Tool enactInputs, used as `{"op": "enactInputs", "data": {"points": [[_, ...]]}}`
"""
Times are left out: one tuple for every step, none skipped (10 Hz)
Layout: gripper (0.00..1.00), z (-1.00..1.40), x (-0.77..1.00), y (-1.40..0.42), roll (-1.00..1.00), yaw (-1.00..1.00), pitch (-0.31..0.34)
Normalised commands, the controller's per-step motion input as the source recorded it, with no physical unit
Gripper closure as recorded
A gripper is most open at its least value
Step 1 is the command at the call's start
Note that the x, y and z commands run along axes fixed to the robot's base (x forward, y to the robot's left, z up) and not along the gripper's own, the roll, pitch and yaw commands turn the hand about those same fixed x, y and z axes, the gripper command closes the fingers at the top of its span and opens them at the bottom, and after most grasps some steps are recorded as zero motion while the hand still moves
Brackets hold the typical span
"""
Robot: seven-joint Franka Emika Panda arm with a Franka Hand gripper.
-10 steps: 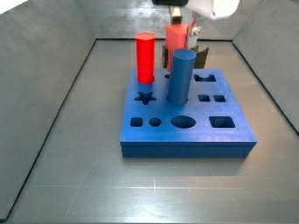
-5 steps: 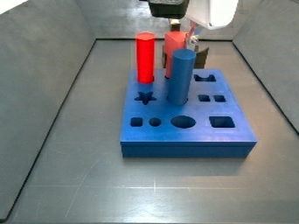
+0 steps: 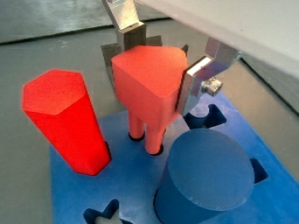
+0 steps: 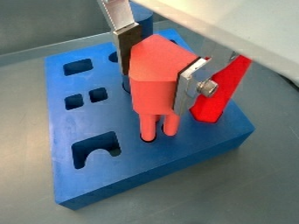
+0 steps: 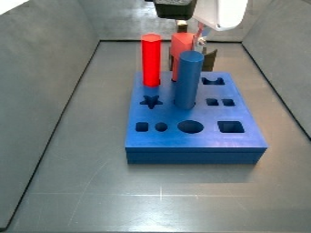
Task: Pick up the 3 prong object. Move up. Rotate the 3 prong object. Place the 3 prong object on the fixture. Regrasp the 3 prong object. Move to above the board. Insert the 3 prong object.
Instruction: Insert the 3 prong object.
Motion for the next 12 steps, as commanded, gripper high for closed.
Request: {"op": "enactInputs", "data": {"points": [[1.0,-0.25,0.03,-0.06,0.12,0.38,-0.001],[1.0,0.0,0.0,-0.13,0.02,0.0,0.0],[1.0,0.0,0.0,0.0,0.0,0.0,-0.013],[1.0,-0.07,0.03,0.0,0.0,0.0,0.0],[1.0,-1.0,0.0,0.0,0.16,0.05,-0.046],[1.0,-0.97,-0.06,0.01,0.2,0.15,-0.053],[1.0,-0.97,-0.05,0.04,0.17,0.21,-0.087],[1.0,-1.0,-0.09,0.03,0.15,0.25,-0.089],[1.0,-1.0,-0.11,0.06,0.14,0.32,-0.099],[1.0,-0.98,-0.04,0.06,0.15,0.33,-0.091],[1.0,0.0,0.0,0.0,0.0,0.0,0.006],[1.0,0.0,0.0,0.0,0.0,0.0,0.0]]}}
